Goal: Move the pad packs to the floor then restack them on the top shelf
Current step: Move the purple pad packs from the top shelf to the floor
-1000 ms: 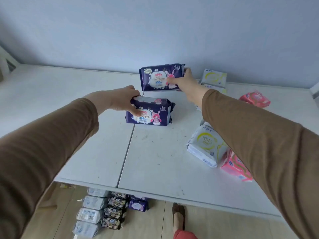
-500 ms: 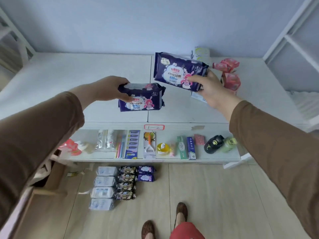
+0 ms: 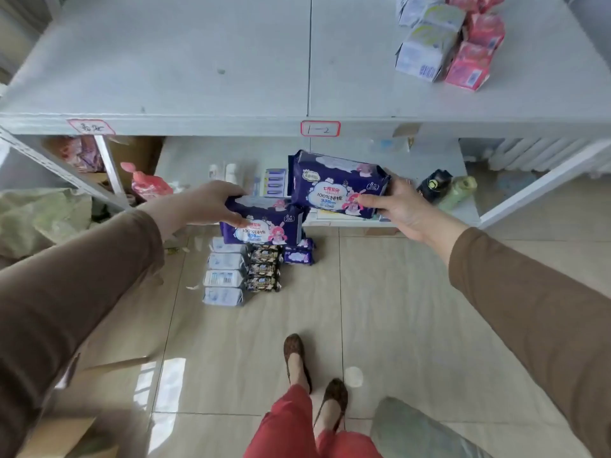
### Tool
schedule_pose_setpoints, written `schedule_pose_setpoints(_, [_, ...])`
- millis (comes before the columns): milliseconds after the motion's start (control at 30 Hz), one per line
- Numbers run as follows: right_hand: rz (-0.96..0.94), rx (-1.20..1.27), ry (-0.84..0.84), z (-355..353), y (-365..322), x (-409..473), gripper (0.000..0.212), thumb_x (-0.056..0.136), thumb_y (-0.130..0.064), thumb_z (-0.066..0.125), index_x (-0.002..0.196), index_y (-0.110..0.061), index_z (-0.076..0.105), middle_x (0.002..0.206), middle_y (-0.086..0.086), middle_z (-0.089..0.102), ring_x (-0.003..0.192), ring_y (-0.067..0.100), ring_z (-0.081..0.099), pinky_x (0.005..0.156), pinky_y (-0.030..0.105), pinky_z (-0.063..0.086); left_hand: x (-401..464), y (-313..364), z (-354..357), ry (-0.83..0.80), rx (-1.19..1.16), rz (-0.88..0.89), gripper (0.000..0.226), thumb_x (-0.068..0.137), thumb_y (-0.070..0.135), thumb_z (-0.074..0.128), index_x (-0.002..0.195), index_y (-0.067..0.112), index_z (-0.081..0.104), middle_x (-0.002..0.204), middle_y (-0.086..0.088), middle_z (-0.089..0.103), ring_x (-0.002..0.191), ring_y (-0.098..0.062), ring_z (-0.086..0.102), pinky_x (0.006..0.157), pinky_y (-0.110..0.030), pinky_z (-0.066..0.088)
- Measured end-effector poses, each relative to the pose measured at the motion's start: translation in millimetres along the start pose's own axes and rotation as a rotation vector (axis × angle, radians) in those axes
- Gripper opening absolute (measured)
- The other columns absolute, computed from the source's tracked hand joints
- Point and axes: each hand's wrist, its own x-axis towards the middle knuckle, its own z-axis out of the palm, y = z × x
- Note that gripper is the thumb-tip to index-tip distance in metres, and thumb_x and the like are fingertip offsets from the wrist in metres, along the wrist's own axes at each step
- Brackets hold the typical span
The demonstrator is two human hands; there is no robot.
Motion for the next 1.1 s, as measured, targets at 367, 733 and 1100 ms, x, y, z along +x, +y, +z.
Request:
schedule_pose_setpoints(367, [0.189,-0.138,0.228,46.9,230.1,-5.3,0.053,0.074,0.002,0.081,0.111,-0.032,0.062,0.109,-0.011,0.073,0.099,0.008,0.068,0.078,0.018,0.053,59.8,-103.8,184.7,-0.057,0.275,-0.001,0.043,0.075,0.036,0.078,0.112,0.019,0.065,0.103,-0.003,0.053,0.094,-0.024,0.051,0.082,-0.037,0.048])
schedule_pose_setpoints(733, [0.350,-0.218,0.258,36.1,486.0,54.1,0.049,0.075,0.005,0.078,0.106,-0.029,0.063,0.101,-0.010,0.074,0.090,0.007,0.068,0.077,0.020,0.055,222.2,-217.1,390.6,0.054,0.209,-0.046,0.044,0.075,0.035,0.079,0.109,0.013,0.062,0.106,-0.010,0.053,0.097,-0.033,0.055,0.077,-0.039,0.046])
schedule_pose_setpoints(1100, [0.293,-0.268,0.145,26.8,649.0,152.9,0.049,0.078,0.001,0.077,0.119,-0.019,0.059,0.113,0.001,0.069,0.105,0.022,0.065,0.094,0.040,0.052,373.5,-240.1,526.7,0.138,0.107,0.072,0.058,0.079,0.018,0.073,0.134,0.017,0.055,0.125,-0.011,0.055,0.108,-0.034,0.056,0.084,-0.040,0.050])
